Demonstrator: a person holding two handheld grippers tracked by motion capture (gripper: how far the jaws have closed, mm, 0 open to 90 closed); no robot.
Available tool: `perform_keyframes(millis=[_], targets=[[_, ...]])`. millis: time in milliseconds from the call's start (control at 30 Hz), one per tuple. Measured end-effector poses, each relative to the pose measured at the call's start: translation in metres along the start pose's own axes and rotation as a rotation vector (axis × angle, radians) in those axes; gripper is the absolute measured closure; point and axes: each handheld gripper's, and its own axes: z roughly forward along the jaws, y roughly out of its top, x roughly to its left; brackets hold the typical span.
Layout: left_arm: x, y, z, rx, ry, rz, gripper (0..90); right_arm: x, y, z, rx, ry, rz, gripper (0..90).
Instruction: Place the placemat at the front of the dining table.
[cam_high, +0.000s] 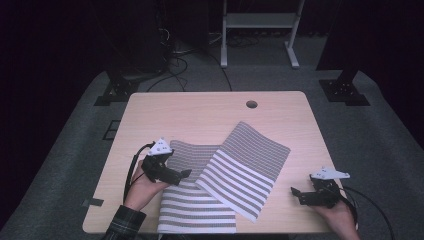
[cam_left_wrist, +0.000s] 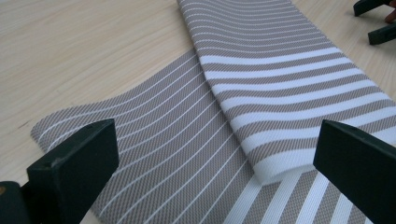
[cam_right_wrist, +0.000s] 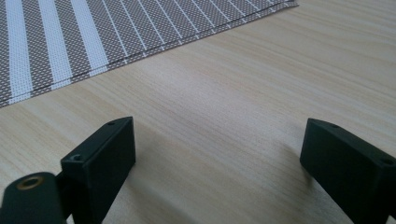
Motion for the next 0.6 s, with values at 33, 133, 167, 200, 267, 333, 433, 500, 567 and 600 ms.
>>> perform_keyframes(millis=[33,133,167,200,267,333,433,500,567,600], targets=[[0.001,-0.003,-0.002,0.0,0.003,-0.005,0.0,0.0,0.0,0.0,0.0,0.0,0.0,9.2],[0.005,-0.011,-0.008,0.003,0.014,-0.012,0.0,0.0,0.0,0.0,0.0,0.0,0.0,9.2],[0.005,-0.011,-0.008,0.003,0.014,-0.012,0.0,0.0,0.0,0.0,0.0,0.0,0.0,9.2],[0.007,-0.016,-0.011,0.006,0.02,-0.015,0.0,0.0,0.0,0.0,0.0,0.0,0.0,9.2],[0.01,-0.022,-0.014,0.013,0.029,-0.02,0.0,0.0,0.0,0.0,0.0,0.0,0.0,9.2],[0.013,-0.028,-0.018,0.02,0.041,-0.027,0.0,0.0,0.0,0.0,0.0,0.0,0.0,9.2],[0.017,-0.037,-0.023,0.031,0.06,-0.038,0.0,0.0,0.0,0.0,0.0,0.0,0.001,9.2],[0.021,-0.044,-0.027,0.035,0.077,-0.047,0.0,0.0,0.0,0.0,0.0,0.001,0.001,9.2],[0.025,-0.051,-0.031,0.038,0.087,-0.062,0.0,0.0,0.0,0.0,0.0,0.001,0.001,9.2],[0.027,-0.055,-0.033,0.04,0.095,-0.071,0.0,0.0,0.0,0.0,0.0,0.001,0.001,9.2]])
